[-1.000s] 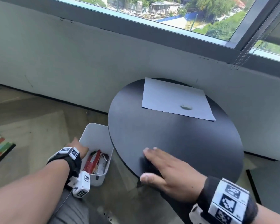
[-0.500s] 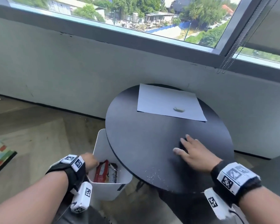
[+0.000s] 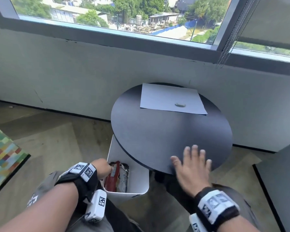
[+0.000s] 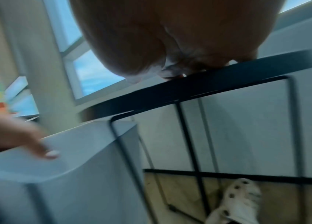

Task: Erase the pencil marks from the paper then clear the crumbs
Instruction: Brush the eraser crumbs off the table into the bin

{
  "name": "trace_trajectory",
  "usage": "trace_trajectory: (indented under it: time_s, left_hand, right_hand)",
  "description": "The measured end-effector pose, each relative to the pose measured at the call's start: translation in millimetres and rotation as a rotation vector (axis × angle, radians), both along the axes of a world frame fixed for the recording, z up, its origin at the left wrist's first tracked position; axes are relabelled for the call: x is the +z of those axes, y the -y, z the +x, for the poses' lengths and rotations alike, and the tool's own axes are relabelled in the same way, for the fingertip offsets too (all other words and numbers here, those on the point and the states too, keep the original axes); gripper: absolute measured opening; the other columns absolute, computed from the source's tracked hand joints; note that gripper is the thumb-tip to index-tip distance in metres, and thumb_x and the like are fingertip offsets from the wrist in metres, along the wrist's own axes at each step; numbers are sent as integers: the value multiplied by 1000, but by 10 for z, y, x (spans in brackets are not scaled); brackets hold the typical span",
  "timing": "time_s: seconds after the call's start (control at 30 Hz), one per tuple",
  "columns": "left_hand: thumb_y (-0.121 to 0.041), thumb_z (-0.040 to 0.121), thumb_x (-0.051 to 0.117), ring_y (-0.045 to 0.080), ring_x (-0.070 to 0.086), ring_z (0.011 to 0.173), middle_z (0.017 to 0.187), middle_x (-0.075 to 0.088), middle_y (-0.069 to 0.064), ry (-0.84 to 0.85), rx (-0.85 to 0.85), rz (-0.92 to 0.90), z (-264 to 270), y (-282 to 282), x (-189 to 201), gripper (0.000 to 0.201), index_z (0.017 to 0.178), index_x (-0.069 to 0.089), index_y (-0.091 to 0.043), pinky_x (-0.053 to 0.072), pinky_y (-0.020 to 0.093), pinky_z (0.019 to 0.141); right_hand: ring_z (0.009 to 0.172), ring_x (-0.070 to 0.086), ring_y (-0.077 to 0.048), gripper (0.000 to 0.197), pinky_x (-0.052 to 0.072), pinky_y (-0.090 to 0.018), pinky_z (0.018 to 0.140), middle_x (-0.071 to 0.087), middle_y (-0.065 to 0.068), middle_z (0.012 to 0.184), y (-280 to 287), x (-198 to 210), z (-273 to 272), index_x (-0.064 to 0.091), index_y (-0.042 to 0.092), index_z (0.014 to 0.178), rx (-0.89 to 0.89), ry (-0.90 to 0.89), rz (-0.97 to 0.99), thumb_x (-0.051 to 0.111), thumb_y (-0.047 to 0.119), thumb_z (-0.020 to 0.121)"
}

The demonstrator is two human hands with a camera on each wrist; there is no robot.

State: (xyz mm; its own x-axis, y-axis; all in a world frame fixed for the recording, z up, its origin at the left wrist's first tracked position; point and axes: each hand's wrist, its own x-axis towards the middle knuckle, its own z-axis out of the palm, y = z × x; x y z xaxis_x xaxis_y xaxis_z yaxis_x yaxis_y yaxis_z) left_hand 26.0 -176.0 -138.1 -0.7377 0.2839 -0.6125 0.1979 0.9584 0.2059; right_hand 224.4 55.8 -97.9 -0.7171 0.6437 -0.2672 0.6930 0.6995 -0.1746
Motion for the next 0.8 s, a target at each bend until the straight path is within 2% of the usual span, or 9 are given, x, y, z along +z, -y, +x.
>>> trace_trajectory:
  time_s: [0.13, 0.2, 0.27, 0.33, 0.4, 0.47, 0.57, 0.7, 0.8]
  left_hand:
    - [-25, 103, 46, 28, 58, 121, 128, 63, 16, 37, 25, 42, 78, 102, 31, 37, 126, 63, -2, 44, 26, 88]
    - [-31, 102, 48, 28, 61, 115, 119, 65, 16, 67, 34, 84, 84, 159, 13, 36, 121, 66, -5, 44, 26, 81]
    - [-32, 100, 51, 26, 63, 107, 120, 67, 14, 83, 59, 124, 91, 213, 13, 35, 117, 67, -7, 44, 25, 76]
    - [-28, 100, 52, 28, 63, 105, 119, 67, 16, 77, 97, 146, 108, 242, 45, 34, 117, 67, -4, 44, 26, 76]
    - [-26, 100, 50, 29, 63, 104, 114, 66, 15, 75, 127, 165, 111, 257, 62, 34, 118, 66, -2, 44, 27, 78]
    - [-25, 100, 50, 28, 62, 98, 111, 66, 14, 75, 138, 180, 102, 253, 60, 33, 118, 67, -2, 44, 26, 75]
    - [-25, 99, 50, 29, 65, 105, 119, 67, 15, 83, 124, 181, 90, 220, 29, 33, 118, 67, -4, 47, 28, 81]
    - [-22, 100, 50, 31, 62, 113, 124, 66, 18, 89, 114, 177, 126, 165, 33, 34, 121, 66, -2, 43, 26, 77]
    - [-23, 98, 51, 31, 64, 109, 118, 67, 18, 90, 96, 179, 118, 199, 43, 32, 115, 68, -3, 43, 26, 74]
  right_hand:
    - [147, -21, -27, 88, -10, -56, 115, -15, -5, 162, 1000, -63, -208, 3, 16, 155, 355, -150, 31, 6, 75, 90]
    - [144, -29, -13, 82, -13, -48, 118, -21, 6, 160, 1328, -26, -276, -3, 21, 156, 563, -209, -186, 20, 71, 94]
    - [146, -15, 0, 81, -3, -37, 122, -12, 15, 161, 1434, 74, -277, -3, 28, 156, 637, -275, -474, 34, 65, 94]
    - [148, 6, -3, 83, 7, -35, 122, 8, 15, 162, 1192, 119, -227, 8, 30, 156, 520, -461, -428, 38, 69, 90]
    - [149, 2, -5, 84, 1, -36, 122, 6, 13, 162, 681, 93, -143, 11, 27, 156, 222, -505, -293, 34, 70, 88]
    - [151, -2, -14, 77, 0, -45, 122, 2, 3, 165, 126, 57, -13, 13, 23, 156, -55, -305, -143, 33, 63, 94]
    - [150, -8, -26, 77, -2, -58, 117, -6, 0, 165, -27, -25, -16, 10, 24, 156, -102, -62, 32, 19, 68, 94]
    - [146, -27, -25, 79, -17, -58, 114, -25, 5, 160, 814, -42, -295, -9, 27, 155, 392, -26, 2, 10, 72, 92]
    - [150, -7, -13, 83, -6, -49, 120, 3, 6, 165, 1031, 123, -472, 9, 25, 156, 706, -213, -227, 20, 73, 90]
